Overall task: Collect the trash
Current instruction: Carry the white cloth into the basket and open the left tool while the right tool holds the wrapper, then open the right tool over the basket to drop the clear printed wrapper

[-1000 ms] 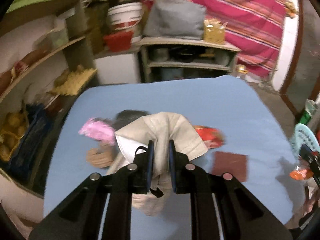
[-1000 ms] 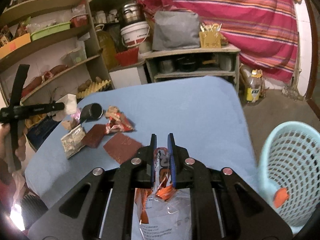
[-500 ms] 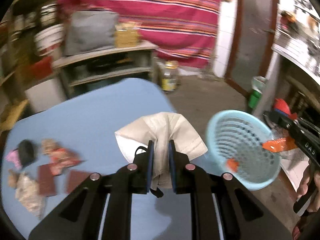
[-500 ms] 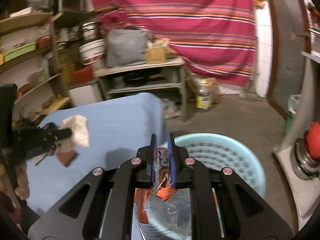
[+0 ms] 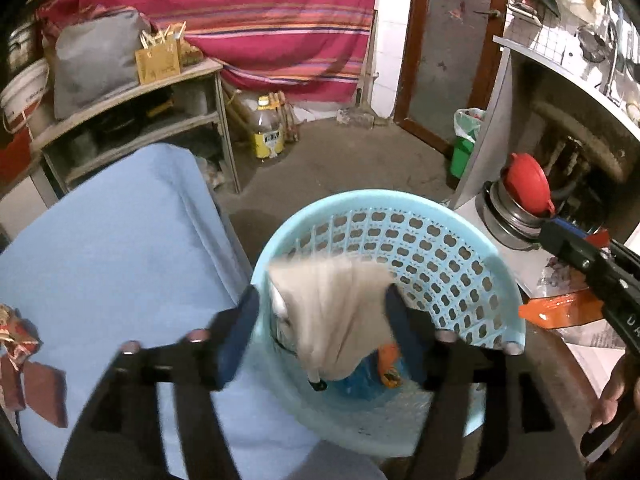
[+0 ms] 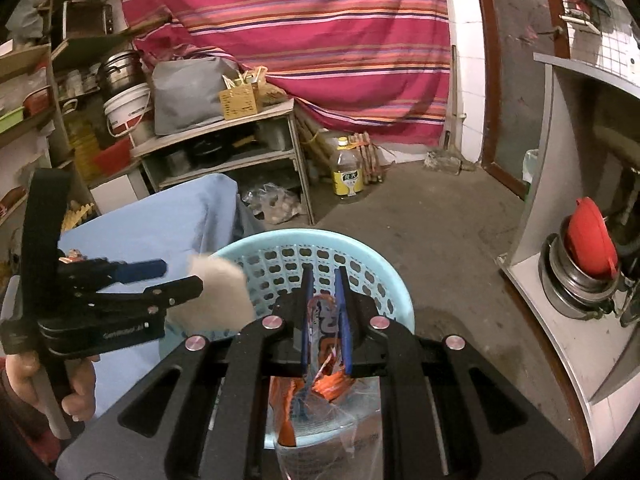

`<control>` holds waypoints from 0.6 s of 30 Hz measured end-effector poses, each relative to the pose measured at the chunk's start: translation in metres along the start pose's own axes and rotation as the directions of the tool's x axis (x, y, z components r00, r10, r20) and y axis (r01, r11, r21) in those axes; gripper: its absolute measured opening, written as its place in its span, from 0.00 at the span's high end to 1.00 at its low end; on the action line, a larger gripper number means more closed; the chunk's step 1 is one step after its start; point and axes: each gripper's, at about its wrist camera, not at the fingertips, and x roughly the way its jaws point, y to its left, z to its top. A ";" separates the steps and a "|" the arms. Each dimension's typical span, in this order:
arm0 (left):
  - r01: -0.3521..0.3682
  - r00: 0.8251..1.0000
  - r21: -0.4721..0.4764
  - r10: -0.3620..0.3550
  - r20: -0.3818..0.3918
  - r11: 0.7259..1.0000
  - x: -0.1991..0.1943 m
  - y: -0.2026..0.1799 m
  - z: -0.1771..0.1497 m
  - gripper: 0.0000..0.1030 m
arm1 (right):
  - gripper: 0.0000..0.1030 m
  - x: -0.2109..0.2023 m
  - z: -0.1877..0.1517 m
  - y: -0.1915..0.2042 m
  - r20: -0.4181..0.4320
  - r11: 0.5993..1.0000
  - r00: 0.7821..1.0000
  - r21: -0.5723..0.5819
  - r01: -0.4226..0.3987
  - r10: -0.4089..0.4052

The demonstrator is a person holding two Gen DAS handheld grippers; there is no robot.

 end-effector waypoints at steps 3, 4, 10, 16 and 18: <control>-0.006 1.000 -0.001 0.006 -0.005 1.000 -0.003 0.000 0.000 0.34 | 0.87 0.004 0.001 0.003 -0.006 1.000 1.000 0.002 -0.009 0.009; -0.013 1.000 -0.003 0.013 0.002 1.000 -0.007 0.003 -0.001 0.30 | 0.87 0.006 0.000 0.004 -0.008 1.000 1.000 0.000 -0.012 0.012; -0.079 0.996 -0.013 0.080 0.028 0.997 -0.028 0.025 -0.006 0.24 | 0.87 0.023 0.004 0.015 -0.023 0.999 0.999 -0.003 -0.034 0.034; -0.117 0.992 -0.039 0.118 0.035 0.992 -0.039 0.045 -0.012 0.24 | 0.86 0.042 0.004 0.030 -0.052 0.999 0.997 -0.021 -0.051 0.049; -0.126 0.991 -0.049 0.128 0.036 0.991 -0.042 0.051 -0.014 0.24 | 0.63 0.050 0.004 0.033 -0.067 0.998 0.996 -0.023 -0.056 0.054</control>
